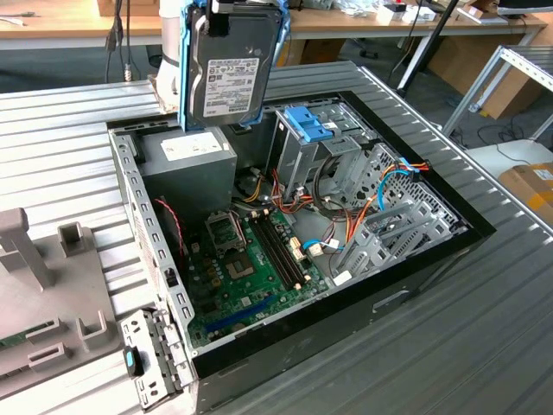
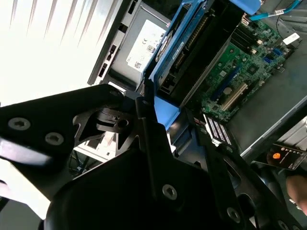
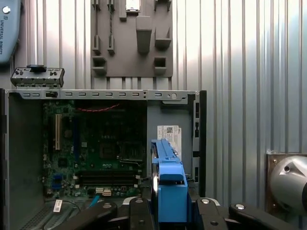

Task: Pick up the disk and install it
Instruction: 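Pick up the disk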

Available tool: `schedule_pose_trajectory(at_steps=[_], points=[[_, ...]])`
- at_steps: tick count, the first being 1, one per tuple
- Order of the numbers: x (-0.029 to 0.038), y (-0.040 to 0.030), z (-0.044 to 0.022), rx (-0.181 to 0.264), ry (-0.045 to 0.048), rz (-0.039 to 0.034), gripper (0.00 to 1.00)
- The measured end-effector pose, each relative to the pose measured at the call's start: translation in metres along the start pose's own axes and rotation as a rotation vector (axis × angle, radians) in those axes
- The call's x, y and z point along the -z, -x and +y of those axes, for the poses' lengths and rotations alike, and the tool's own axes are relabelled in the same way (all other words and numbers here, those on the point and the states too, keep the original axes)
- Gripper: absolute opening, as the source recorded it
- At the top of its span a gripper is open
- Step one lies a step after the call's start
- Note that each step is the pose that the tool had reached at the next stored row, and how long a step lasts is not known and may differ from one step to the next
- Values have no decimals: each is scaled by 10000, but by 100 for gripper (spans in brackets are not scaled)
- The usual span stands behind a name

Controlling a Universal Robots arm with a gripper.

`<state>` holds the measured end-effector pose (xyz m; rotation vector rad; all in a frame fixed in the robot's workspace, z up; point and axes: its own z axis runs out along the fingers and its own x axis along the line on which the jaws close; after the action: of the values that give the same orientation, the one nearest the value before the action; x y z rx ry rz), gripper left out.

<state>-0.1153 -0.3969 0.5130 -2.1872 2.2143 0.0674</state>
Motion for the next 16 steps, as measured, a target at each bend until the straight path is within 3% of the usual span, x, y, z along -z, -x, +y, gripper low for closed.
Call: schedule_pose_trajectory(at_steps=[4, 11, 16], points=[[4, -81, -1, 1, 0, -86, 37], [6, -107, -4, 3, 1, -95, 37], [10, -187, -7, 0, 2, -93, 37]])
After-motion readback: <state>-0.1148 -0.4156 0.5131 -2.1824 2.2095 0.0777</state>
